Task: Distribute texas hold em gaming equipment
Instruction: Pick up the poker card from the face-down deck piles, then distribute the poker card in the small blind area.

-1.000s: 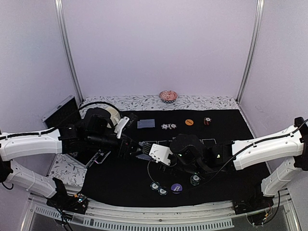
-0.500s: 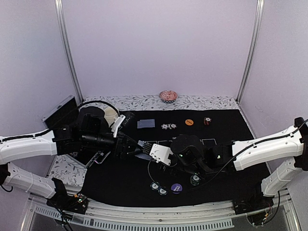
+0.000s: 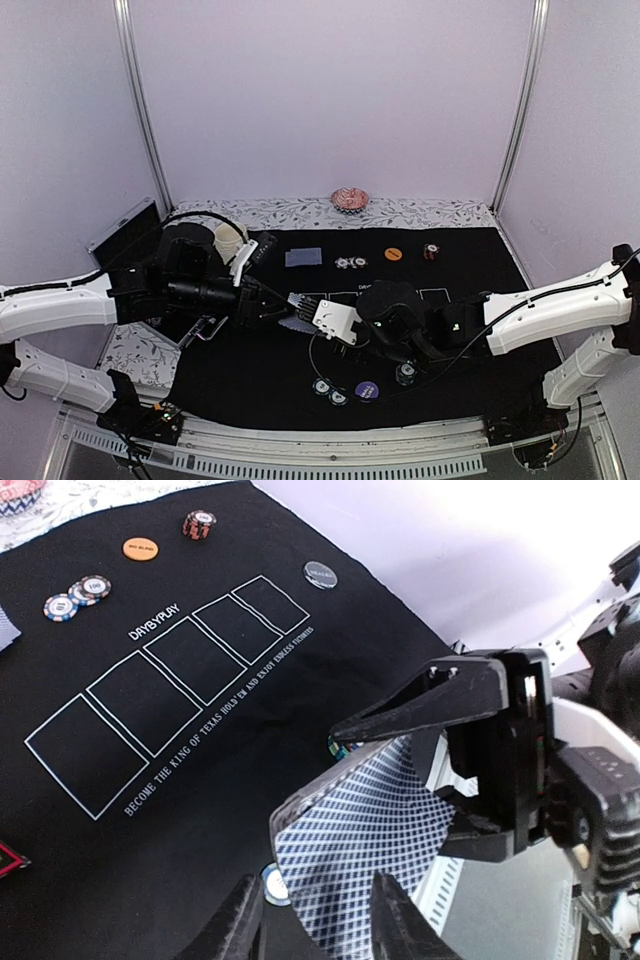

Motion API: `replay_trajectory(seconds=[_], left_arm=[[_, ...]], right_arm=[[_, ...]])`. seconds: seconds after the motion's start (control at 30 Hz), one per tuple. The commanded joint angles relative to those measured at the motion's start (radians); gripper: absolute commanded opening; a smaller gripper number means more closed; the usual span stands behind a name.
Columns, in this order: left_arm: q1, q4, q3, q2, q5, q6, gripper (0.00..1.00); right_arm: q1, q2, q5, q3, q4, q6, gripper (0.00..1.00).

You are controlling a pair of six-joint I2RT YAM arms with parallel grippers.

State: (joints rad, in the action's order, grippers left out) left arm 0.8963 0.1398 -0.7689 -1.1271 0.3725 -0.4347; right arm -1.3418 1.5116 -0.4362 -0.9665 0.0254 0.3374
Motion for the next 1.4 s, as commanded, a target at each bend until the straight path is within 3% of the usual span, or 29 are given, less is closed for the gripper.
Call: replay_trajectory(seconds=[0.0,0.23,0.7,0.93,1.2,1.37], left_arm=[[-0.011,-0.018,0.003,-0.017,0.005,0.002,0.33],[-0.012,-0.039,0.001,-0.03,0.09,-0.007,0.0],[-0.03,0.025,0.003,0.093,0.089,-0.004,0.0],[-0.115,0.211,-0.005,0.181,0.112,0.012,0.0],[-0.104,0.166,0.272,0.285,0.122,-0.264,0.0],[-0.089,0.284,0.305,0.289,0.109,-0.23,0.0]], right_arm=[[-0.007,-0.042,-0.015,0.011,-0.034,0.0,0.55],[-0.007,-0.047,-0.02,0.019,-0.034,0.0,0.55],[0.038,-0.115,-0.049,0.12,-0.038,-0.028,0.56],[0.099,-0.219,-0.064,0.218,-0.016,-0.065,0.56],[0.114,-0.343,-0.074,0.262,0.023,-0.105,0.56],[0.115,-0.319,-0.06,0.247,0.036,-0.1,0.56]])
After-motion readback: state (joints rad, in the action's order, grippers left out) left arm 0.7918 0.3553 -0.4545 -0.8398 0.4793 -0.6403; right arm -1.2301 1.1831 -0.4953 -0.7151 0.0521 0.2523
